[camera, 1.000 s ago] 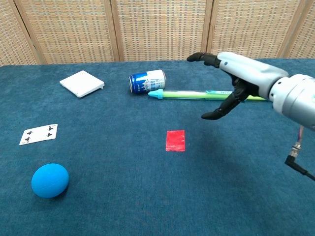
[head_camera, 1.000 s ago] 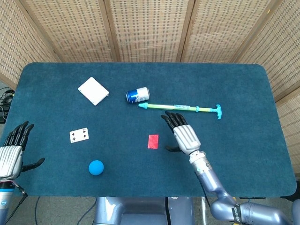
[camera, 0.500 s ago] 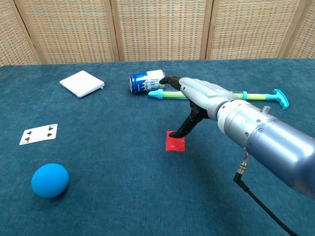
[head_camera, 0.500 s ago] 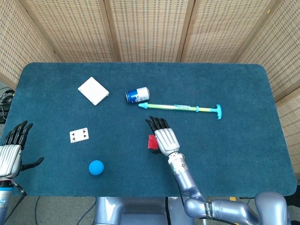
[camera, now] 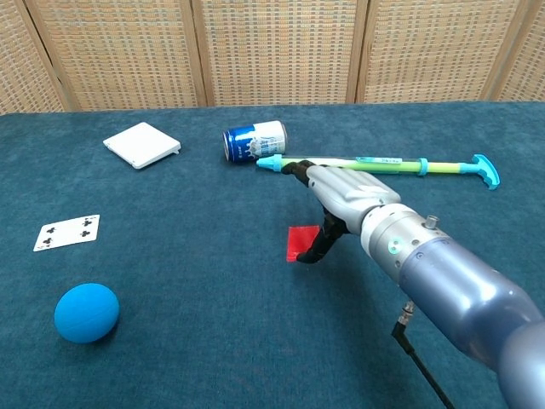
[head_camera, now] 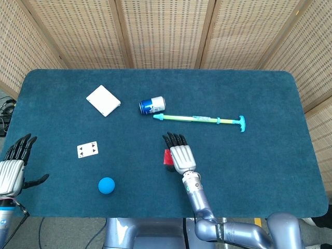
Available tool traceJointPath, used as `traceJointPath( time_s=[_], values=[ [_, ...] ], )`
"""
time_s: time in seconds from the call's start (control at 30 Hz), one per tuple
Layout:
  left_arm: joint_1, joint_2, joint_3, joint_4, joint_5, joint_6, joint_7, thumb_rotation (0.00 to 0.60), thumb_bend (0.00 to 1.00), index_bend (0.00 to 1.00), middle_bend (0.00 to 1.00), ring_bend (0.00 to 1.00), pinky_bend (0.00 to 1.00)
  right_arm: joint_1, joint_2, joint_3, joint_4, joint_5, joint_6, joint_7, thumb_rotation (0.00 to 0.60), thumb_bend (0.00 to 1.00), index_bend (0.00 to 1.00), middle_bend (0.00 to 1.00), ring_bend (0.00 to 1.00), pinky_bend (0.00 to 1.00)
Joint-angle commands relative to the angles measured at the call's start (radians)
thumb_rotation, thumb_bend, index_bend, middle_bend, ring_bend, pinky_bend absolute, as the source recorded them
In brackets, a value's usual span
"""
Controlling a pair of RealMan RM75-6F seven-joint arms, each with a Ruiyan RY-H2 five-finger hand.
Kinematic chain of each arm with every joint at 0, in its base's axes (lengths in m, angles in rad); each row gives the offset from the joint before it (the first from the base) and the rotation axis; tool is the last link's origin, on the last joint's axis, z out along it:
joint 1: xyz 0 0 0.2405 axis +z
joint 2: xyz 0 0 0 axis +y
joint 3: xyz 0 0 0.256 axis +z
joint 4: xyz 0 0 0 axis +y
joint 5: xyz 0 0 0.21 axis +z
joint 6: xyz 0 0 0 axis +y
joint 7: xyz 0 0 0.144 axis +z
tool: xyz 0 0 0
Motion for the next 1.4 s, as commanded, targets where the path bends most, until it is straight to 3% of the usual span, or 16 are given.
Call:
traceJointPath(
  time_s=[0.03, 1.0, 1.07, 1.23, 1.4],
  values=[
    [0.001, 0.002, 0.001, -0.002, 0.002, 0.003, -0.002, 0.6, 0.1, 0.0, 0.0, 0.0, 0.09, 0.002, -0.01, -0.007, 0.025, 0.001, 0.0, -0.004, 0.6, 0.29, 0.01, 0.0, 0.0, 0.0],
    [-0.004, -0.008, 0.0, 0.002, -0.008, -0.004, 0.01, 0.6, 0.1, 0.0, 0.0, 0.0, 0.09, 0.043, -0.055, 0.01, 0.15, 0.027, -0.071, -0.001, 0.6, 0.3, 0.02, 0.0, 0.0, 0.0],
    [-0.005, -0.008, 0.0, 0.002, -0.011, -0.006, 0.01, 0.6, 0.1, 0.0, 0.0, 0.0, 0.09, 0.052, -0.066, 0.015, 0.169, 0.017, -0.067, 0.001, 0.6, 0.35, 0.03, 0.0, 0.0, 0.0],
    [-0.006, -0.009, -0.001, 0.004, -0.013, -0.008, 0.01, 0.6, 0.1, 0.0, 0.0, 0.0, 0.09, 0.065, -0.09, 0.021, 0.217, -0.027, -0.045, 0.031, 0.6, 0.61, 0.03, 0.0, 0.0, 0.0],
    [-0.006, -0.009, 0.002, 0.003, -0.008, -0.007, 0.012, 0.6, 0.1, 0.0, 0.0, 0.0, 0.09, 0.057, -0.083, 0.016, 0.208, -0.055, -0.02, 0.042, 0.6, 0.72, 0.04, 0.0, 0.0, 0.0]
  ],
)
